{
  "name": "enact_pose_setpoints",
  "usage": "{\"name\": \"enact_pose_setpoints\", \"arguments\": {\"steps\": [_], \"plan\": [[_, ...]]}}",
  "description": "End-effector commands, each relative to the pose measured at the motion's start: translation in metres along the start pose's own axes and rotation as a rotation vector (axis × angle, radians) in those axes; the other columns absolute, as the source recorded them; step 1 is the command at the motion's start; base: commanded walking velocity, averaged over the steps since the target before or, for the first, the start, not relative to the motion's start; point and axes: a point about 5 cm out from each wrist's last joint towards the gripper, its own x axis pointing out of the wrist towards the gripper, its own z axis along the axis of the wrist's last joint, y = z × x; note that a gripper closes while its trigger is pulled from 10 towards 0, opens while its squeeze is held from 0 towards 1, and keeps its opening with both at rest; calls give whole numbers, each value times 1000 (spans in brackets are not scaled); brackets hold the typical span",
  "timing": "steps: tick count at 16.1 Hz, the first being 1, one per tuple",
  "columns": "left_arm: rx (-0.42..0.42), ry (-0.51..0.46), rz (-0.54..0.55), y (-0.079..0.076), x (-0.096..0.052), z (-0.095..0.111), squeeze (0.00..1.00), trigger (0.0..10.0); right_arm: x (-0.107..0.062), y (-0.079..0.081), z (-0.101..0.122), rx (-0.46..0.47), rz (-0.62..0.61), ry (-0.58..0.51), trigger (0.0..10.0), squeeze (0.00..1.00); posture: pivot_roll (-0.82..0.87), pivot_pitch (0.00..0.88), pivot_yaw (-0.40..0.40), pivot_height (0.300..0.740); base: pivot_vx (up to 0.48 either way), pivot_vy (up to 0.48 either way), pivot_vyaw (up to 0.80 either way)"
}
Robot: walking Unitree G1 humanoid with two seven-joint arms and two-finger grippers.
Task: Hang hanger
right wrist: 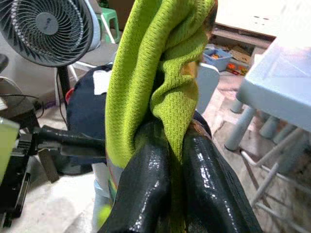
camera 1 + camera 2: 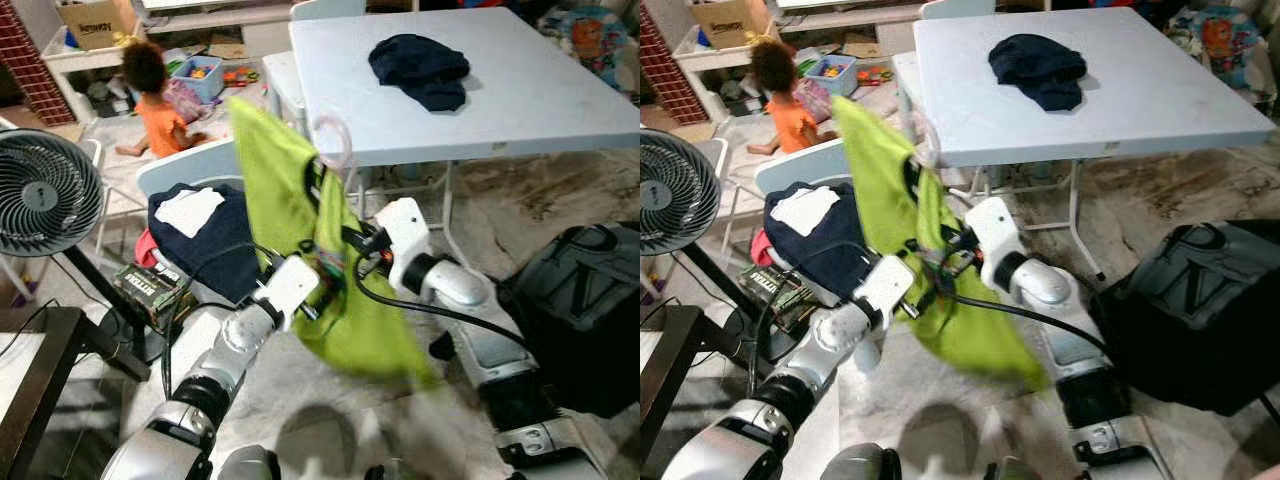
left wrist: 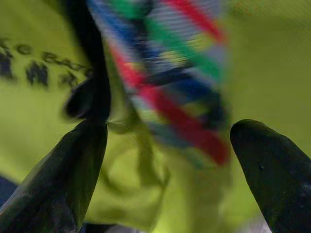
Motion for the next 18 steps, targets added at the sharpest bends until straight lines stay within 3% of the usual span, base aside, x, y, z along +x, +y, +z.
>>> {"name": "enact_pose_setpoints", "arguments": {"steps": [1,3,5,6,9,11,12,13,18], "plan": [[12,-27,24,9,-1,5,0,10000,0,4,3,-49,17,-10,10000,0,-56,0,29,740,0,0,0],[-29,-69,113,31,-8,8,0,10000,-6,-4,-13,-78,-29,67,10000,0,-57,0,31,740,0,0,0],[-77,-92,169,43,-14,8,494,10000,-11,-15,-24,-85,-87,122,10000,0,-58,0,33,740,0,0,0],[-83,-87,159,43,-16,6,1000,10000,-12,-21,-27,-91,-112,134,10000,0,-58,0,33,740,0,0,0],[-73,-93,118,34,-19,4,1000,10000,-7,-32,-28,-106,-160,152,10000,0,-53,0,30,740,0,0,0],[-49,-97,186,42,-20,6,1000,10000,-6,-31,-26,-107,-119,154,10000,0,-51,0,29,740,0,0,0],[-44,-100,215,49,-21,7,800,10000,-6,-28,-23,-72,-68,135,10000,0,-51,0,29,740,0,0,0],[-41,-95,234,53,-21,7,0,10000,-7,-20,-21,-78,9,122,10000,0,-52,0,25,740,0,0,0],[-15,-114,247,58,-14,17,0,10000,-21,6,-21,-78,253,109,10000,0,-60,0,36,740,0,0,0]]}}
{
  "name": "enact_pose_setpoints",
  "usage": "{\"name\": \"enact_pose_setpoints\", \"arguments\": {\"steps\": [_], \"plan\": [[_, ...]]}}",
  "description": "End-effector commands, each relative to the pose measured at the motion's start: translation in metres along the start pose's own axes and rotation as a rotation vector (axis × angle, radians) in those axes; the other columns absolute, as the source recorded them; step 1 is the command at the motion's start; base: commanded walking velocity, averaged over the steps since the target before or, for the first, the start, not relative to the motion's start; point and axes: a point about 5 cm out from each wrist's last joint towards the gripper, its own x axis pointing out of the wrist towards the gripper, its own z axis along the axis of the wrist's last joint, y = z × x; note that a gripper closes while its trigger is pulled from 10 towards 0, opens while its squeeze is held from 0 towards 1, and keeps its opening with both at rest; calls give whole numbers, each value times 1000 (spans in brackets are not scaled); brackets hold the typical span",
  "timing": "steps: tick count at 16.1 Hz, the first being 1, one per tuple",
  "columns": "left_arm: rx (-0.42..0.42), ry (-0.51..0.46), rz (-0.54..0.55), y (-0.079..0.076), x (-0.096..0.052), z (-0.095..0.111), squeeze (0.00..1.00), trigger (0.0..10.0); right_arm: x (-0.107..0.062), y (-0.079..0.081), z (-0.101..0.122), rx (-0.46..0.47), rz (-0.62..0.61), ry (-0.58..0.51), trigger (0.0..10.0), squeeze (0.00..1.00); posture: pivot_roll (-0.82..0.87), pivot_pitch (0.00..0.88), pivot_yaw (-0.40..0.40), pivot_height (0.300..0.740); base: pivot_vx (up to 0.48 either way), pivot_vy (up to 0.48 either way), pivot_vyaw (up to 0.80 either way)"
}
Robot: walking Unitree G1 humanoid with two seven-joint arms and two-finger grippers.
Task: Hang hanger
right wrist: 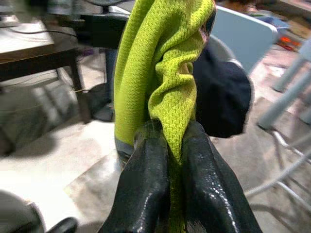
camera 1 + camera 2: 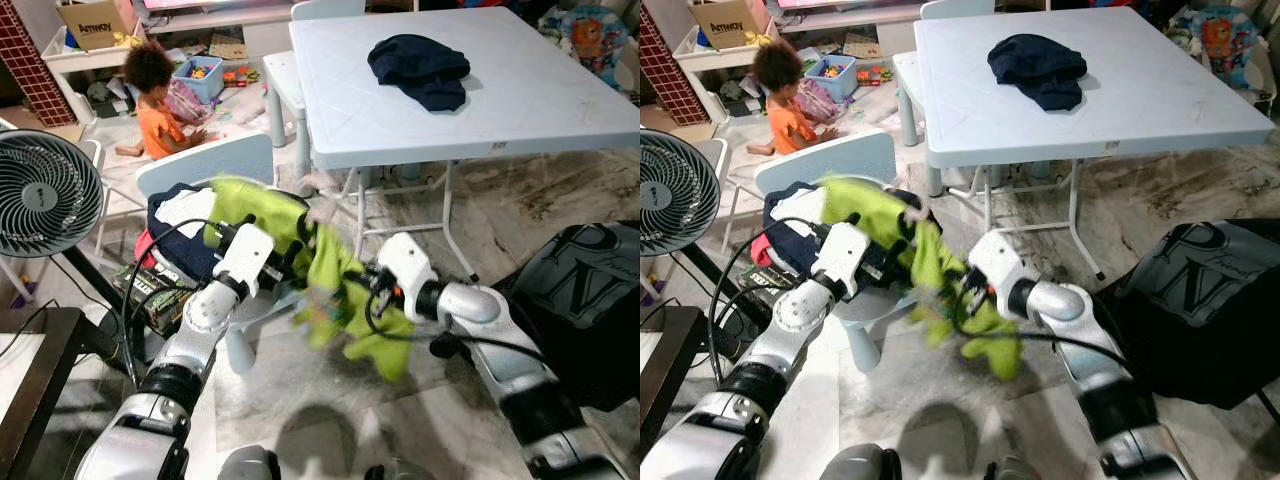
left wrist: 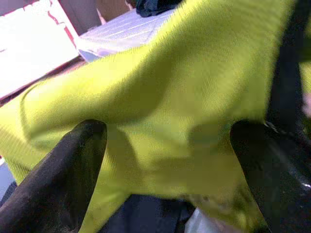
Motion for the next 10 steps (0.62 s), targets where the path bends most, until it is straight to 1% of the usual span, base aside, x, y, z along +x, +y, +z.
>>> {"name": "enact_pose_setpoints", "arguments": {"steps": [1,2,4,5,6,7,9,10], "plan": [[7,-5,7,3,2,2,0,10000,1,4,13,-21,45,-51,10000,0,-61,0,36,740,0,0,0],[5,-7,3,1,3,3,0,10000,-1,7,14,-21,62,-49,10000,0,-63,0,37,740,0,0,0],[3,-11,-10,-3,4,3,0,10000,0,7,14,-17,58,-53,10000,0,-63,0,37,740,0,0,0],[0,-31,-44,-8,4,4,0,9333,0,9,18,5,66,-71,10000,0,-61,0,36,740,0,0,0],[-5,-33,-52,-8,3,4,0,7686,0,9,19,6,71,-73,10000,0,-61,0,36,740,0,0,0],[-7,-31,-54,-7,2,3,0,0,-3,11,19,7,88,-69,10000,0,-61,0,33,740,0,0,0],[-6,-21,-56,-3,1,0,0,0,-9,7,16,-2,91,-49,10000,0,-61,0,33,740,0,0,0],[0,-13,-64,0,-1,-2,0,0,-15,-4,11,-8,50,-21,10000,0,-62,0,32,740,0,0,0]]}}
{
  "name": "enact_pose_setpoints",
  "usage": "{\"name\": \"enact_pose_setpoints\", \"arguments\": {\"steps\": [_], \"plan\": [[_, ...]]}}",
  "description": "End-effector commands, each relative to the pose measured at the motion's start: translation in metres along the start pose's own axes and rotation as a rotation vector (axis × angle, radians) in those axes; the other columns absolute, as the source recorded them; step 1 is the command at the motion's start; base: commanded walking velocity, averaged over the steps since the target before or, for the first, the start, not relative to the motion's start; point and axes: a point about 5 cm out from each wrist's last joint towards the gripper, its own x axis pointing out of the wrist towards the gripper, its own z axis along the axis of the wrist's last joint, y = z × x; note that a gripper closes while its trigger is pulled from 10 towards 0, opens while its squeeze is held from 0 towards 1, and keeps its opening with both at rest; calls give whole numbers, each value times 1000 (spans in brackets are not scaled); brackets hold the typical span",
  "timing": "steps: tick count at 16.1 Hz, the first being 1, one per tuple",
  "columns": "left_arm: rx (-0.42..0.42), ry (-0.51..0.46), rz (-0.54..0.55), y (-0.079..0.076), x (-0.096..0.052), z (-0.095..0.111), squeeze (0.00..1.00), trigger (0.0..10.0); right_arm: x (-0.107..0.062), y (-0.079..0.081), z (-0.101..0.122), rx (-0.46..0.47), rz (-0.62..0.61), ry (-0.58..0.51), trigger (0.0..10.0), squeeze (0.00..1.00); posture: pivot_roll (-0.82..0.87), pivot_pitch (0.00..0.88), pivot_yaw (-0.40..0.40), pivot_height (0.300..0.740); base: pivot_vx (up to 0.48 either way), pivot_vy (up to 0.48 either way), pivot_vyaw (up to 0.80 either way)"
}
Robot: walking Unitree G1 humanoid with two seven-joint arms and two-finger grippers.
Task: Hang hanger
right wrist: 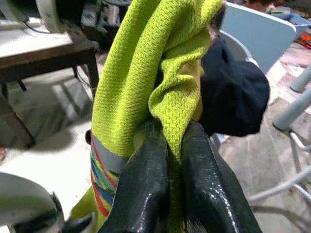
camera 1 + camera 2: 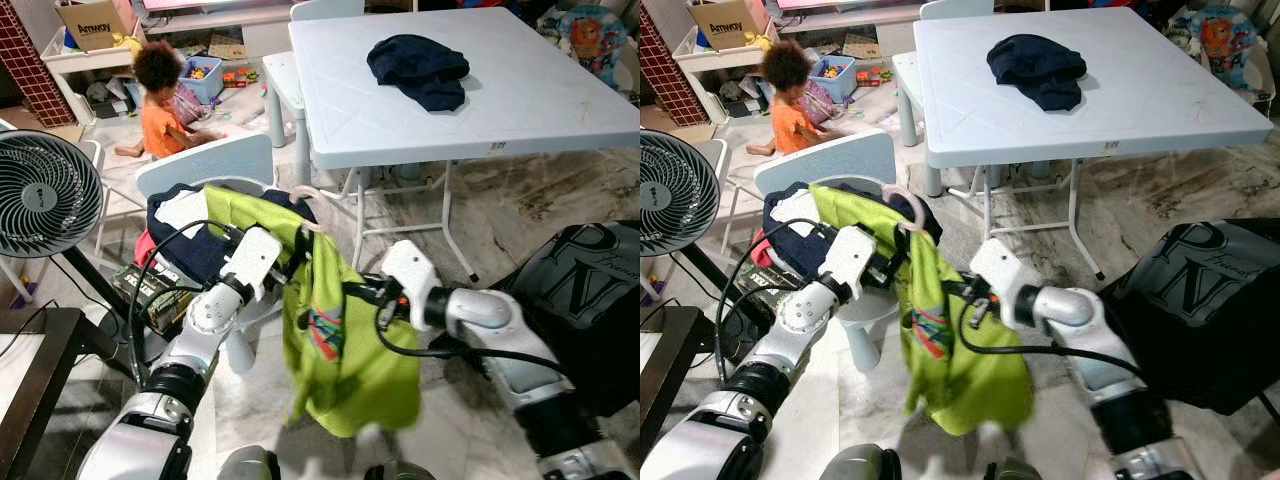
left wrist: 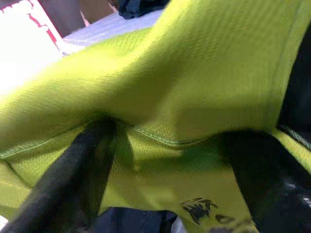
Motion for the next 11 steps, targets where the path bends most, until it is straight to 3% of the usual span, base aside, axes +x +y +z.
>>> {"name": "enact_pose_setpoints", "arguments": {"steps": [1,8,11], "plan": [[5,-3,7,6,0,1,0,0,-3,-6,9,-21,-5,-33,10000,0,-62,0,32,740,0,0,0],[51,72,81,33,-12,-12,0,0,-28,-22,-3,-45,-5,57,10000,0,-62,0,26,740,0,0,0],[48,68,82,33,-12,-11,0,0,-33,-28,-6,-52,-25,80,10000,0,-64,0,24,740,0,0,0]]}}
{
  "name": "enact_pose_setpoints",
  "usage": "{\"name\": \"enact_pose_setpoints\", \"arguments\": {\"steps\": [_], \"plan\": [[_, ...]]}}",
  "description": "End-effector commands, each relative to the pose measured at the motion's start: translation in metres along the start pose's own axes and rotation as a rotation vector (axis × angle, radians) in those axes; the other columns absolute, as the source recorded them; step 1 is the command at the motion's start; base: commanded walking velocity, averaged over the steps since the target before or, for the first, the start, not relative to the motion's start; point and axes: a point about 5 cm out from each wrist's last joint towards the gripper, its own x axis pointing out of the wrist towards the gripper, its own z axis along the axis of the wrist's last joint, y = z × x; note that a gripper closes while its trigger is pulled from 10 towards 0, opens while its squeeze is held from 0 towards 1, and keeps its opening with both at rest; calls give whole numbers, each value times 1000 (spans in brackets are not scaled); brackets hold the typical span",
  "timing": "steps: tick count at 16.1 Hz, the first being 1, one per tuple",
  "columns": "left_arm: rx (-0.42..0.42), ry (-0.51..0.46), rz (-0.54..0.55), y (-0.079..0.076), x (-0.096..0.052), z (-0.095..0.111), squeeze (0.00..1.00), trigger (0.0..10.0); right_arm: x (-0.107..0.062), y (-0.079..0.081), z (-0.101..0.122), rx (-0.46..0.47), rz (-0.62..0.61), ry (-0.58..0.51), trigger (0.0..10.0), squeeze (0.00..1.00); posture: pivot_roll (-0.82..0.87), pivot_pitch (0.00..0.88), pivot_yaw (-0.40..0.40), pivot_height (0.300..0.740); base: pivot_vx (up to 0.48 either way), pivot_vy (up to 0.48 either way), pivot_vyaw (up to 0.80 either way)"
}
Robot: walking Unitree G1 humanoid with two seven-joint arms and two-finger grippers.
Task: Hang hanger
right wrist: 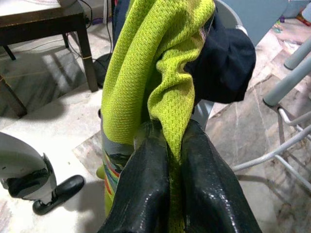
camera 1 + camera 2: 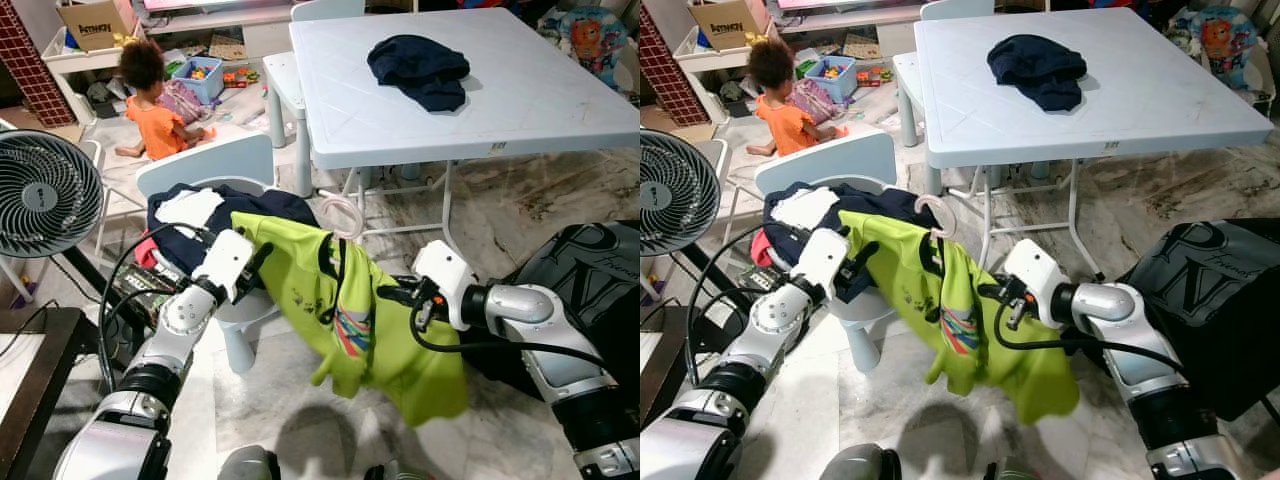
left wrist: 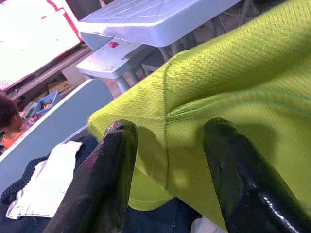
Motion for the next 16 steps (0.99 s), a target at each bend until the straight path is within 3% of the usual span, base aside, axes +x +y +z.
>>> {"name": "enact_pose_setpoints", "arguments": {"steps": [1,4,5,6,8,9,12,16], "plan": [[11,-6,13,5,3,4,0,0,-5,-8,6,-22,-26,-25,10000,0,-65,0,23,740,0,0,0],[-1,-22,0,-2,4,6,0,0,-3,-11,10,-13,-63,-37,10000,0,-68,0,24,740,0,0,0],[-52,-70,-73,-19,9,14,0,10000,7,-20,15,3,-182,-56,10000,0,-69,0,24,740,0,0,0],[-105,-118,-120,-32,12,23,1000,10000,17,-22,19,19,-258,-80,10000,0,-69,0,24,740,0,0,0],[-110,-134,-137,-38,12,25,1000,10000,26,-17,22,41,-285,-100,10000,0,-69,0,24,740,0,0,0],[-100,-133,-135,-39,12,25,1000,10000,33,-7,25,54,-255,-116,10000,0,-66,0,26,740,0,0,0],[-73,-127,-85,-32,14,26,1000,10000,43,11,29,81,-189,-143,10000,0,-66,0,27,740,0,0,0],[-62,-116,-79,-31,15,26,1000,10000,50,23,34,89,-153,-160,10000,0,-66,0,27,740,0,0,0]]}}
